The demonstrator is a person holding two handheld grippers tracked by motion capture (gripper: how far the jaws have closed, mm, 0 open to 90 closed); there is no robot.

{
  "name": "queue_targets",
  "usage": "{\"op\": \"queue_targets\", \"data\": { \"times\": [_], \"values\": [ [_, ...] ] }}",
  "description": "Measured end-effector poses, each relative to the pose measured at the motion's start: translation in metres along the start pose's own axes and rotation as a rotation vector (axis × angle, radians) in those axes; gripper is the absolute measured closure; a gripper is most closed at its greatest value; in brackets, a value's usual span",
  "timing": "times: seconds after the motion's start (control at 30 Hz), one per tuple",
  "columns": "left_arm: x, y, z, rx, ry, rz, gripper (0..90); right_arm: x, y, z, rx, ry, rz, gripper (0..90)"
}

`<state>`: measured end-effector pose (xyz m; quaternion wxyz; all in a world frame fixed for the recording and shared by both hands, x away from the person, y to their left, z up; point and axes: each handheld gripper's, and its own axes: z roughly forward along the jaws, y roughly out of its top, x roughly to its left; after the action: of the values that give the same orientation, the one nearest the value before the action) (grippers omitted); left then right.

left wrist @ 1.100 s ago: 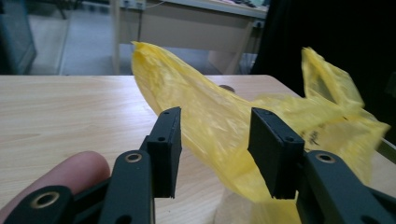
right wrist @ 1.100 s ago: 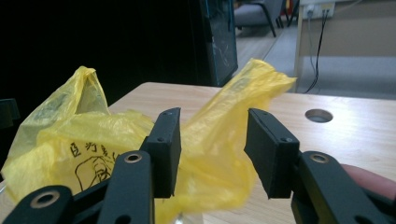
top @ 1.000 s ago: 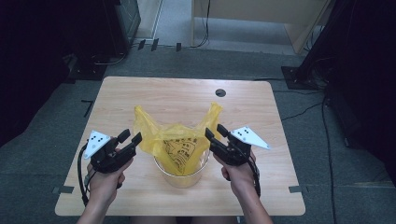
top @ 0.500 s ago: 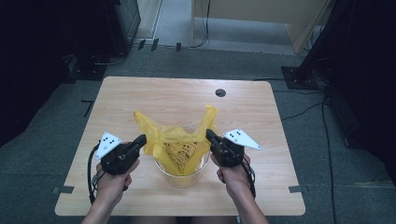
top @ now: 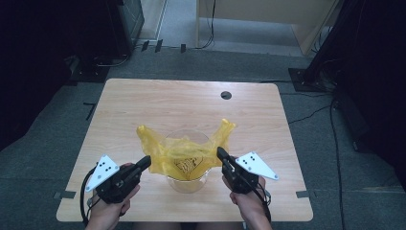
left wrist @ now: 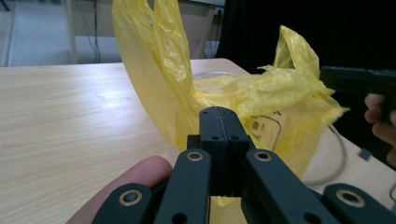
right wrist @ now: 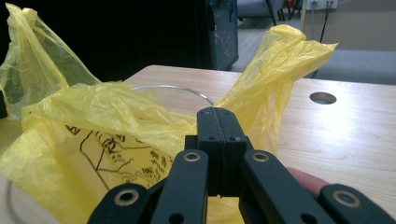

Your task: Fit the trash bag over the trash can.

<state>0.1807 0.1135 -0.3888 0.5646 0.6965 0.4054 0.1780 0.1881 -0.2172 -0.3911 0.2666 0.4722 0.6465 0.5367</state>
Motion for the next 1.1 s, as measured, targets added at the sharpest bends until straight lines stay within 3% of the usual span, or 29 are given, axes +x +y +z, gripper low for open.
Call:
{"op": "queue_targets", "data": {
  "times": [0.17, 0.33, 0.43, 0.6, 0.67, 0.8, 0.93, 0.97, 1.03, 1.1],
  "values": [
    [0.0, -0.017, 0.002, 0.068, -0.001, 0.039, 90.0, 0.004, -0.009, -0.01, 0.009, -0.009, -0.043, 90.0],
    [0.0, -0.025, 0.0, 0.107, -0.06, 0.038, 90.0, 0.008, -0.02, -0.017, 0.037, 0.008, -0.046, 90.0],
    [0.002, -0.028, 0.001, 0.127, -0.051, 0.036, 90.0, 0.011, -0.026, -0.02, 0.045, 0.01, -0.075, 90.0],
    [0.006, -0.04, 0.012, 0.183, 0.02, 0.056, 90.0, 0.008, -0.034, -0.013, 0.066, -0.035, -0.11, 90.0],
    [0.008, -0.042, 0.014, 0.18, 0.034, 0.057, 90.0, 0.007, -0.038, -0.009, 0.074, -0.059, -0.141, 90.0],
    [0.012, -0.04, 0.013, 0.173, 0.037, 0.054, 90.0, 0.004, -0.041, -0.005, 0.09, -0.055, -0.13, 90.0],
    [0.014, -0.041, 0.01, 0.174, -0.004, 0.062, 89.7, 0.005, -0.043, -0.006, 0.102, -0.047, -0.141, 90.0],
    [0.015, -0.041, 0.009, 0.175, -0.028, 0.061, 85.4, 0.005, -0.043, -0.007, 0.105, -0.039, -0.137, 89.6],
    [0.017, -0.039, 0.005, 0.165, -0.071, 0.067, 72.4, 0.003, -0.042, -0.008, 0.094, -0.019, -0.129, 78.9],
    [0.019, -0.034, 0.0, 0.129, -0.078, 0.064, 59.0, -0.001, -0.038, -0.013, 0.065, 0.022, -0.12, 69.1]
  ]
}}
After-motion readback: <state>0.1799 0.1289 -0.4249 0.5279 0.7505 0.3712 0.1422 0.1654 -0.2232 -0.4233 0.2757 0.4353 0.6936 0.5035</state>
